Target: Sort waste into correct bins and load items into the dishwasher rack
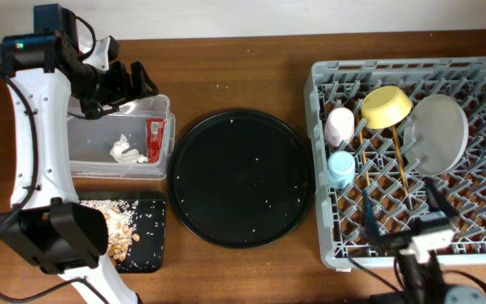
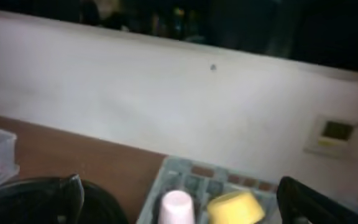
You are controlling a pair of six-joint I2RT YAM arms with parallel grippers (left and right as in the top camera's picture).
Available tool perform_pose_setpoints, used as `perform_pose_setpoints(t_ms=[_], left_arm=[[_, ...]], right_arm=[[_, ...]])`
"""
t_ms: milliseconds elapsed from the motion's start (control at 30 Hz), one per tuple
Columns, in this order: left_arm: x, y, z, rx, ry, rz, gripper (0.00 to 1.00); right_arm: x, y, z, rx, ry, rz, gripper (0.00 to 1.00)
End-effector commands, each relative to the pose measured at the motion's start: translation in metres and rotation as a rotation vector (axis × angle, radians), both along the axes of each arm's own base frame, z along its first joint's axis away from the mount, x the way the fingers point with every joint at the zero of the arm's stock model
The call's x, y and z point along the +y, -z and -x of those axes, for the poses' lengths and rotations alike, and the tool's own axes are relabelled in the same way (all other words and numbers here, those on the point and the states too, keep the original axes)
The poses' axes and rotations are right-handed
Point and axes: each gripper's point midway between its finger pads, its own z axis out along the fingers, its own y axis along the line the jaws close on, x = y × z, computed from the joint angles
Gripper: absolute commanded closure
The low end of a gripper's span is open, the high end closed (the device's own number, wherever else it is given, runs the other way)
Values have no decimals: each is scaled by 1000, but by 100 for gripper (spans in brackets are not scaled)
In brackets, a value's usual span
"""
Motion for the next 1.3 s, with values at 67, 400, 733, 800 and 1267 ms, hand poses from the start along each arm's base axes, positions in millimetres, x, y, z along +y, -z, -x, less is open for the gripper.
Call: perform_pose_setpoints(t_ms=[67,400,733,800,1267], left_arm=[[1,-4,1,-9,-2,-1,0],[1,-4,1,-10,-2,-1,0],[1,-4,1,-9,-2,-1,0],[1,-4,1,-9,-2,-1,0],[1,-4,1,-9,-2,-1,0]], right_arm=[[12,48,-23,17,-58,-15,2],[-1,137,-42,198,-2,-50,2],[-30,136,-44,192,116,-61,2],[-17,136,-44,194,65,-56,2],[6,136,-41,197,-29,-46,2]])
